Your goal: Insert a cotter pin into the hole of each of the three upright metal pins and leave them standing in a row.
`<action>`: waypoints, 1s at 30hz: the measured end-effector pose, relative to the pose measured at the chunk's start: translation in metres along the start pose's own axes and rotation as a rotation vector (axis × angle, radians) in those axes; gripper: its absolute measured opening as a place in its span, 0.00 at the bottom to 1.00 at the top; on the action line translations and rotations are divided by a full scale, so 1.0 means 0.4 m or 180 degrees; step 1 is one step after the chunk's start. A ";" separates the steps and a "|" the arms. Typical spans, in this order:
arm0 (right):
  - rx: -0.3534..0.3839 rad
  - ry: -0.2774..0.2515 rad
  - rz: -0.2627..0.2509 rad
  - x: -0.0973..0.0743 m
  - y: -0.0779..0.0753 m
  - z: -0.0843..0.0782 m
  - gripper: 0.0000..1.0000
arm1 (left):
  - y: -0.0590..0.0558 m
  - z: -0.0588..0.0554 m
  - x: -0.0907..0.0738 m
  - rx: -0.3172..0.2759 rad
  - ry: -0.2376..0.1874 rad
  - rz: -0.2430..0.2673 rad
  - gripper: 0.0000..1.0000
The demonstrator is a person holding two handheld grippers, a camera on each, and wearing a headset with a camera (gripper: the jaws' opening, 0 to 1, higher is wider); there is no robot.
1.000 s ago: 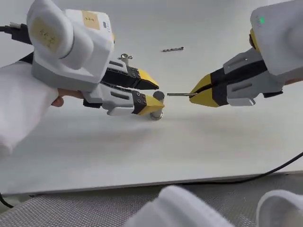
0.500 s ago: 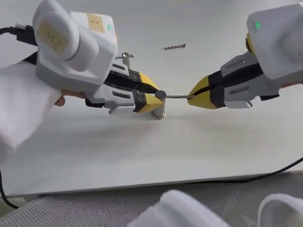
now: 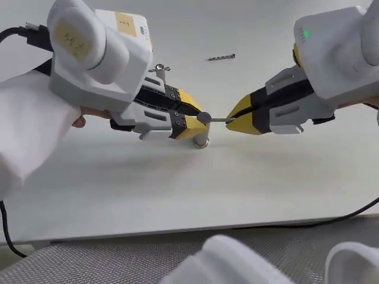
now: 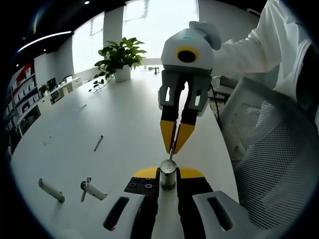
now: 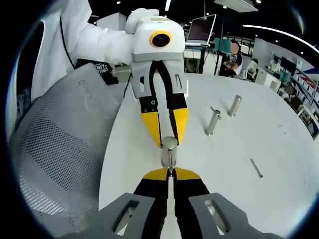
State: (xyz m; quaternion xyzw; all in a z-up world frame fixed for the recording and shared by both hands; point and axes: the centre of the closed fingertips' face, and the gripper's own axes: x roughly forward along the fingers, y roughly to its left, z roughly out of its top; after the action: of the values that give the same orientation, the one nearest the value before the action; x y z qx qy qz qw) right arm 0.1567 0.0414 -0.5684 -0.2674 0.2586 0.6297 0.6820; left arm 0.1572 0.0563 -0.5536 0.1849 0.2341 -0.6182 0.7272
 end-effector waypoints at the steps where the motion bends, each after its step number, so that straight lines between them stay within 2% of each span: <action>1: -0.0012 0.0002 0.0007 0.004 -0.001 0.002 0.00 | 0.000 0.000 0.000 0.0005 0.0002 0.0000 0.11; 9: -0.0138 0.0008 0.0063 0.024 0.003 0.026 0.00 | -0.004 0.001 0.003 -0.0027 0.0010 -0.0013 0.11; 16: -0.0200 0.0054 0.0100 0.031 0.005 0.030 0.00 | -0.006 0.002 0.003 -0.0017 0.0011 -0.0015 0.11; 26: -0.0520 0.0231 0.0216 0.036 0.006 0.028 0.00 | -0.005 -0.001 0.000 0.0003 0.0029 -0.0026 0.11; 30: -0.0560 0.0266 0.0247 0.036 0.007 0.027 0.00 | -0.007 0.001 0.001 -0.0004 0.0035 -0.0025 0.11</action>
State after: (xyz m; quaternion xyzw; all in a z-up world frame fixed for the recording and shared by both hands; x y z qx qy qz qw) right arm 0.1551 0.0595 -0.5705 -0.3420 0.2407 0.6642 0.6196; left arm 0.1544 0.0553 -0.5534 0.1869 0.2392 -0.6199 0.7236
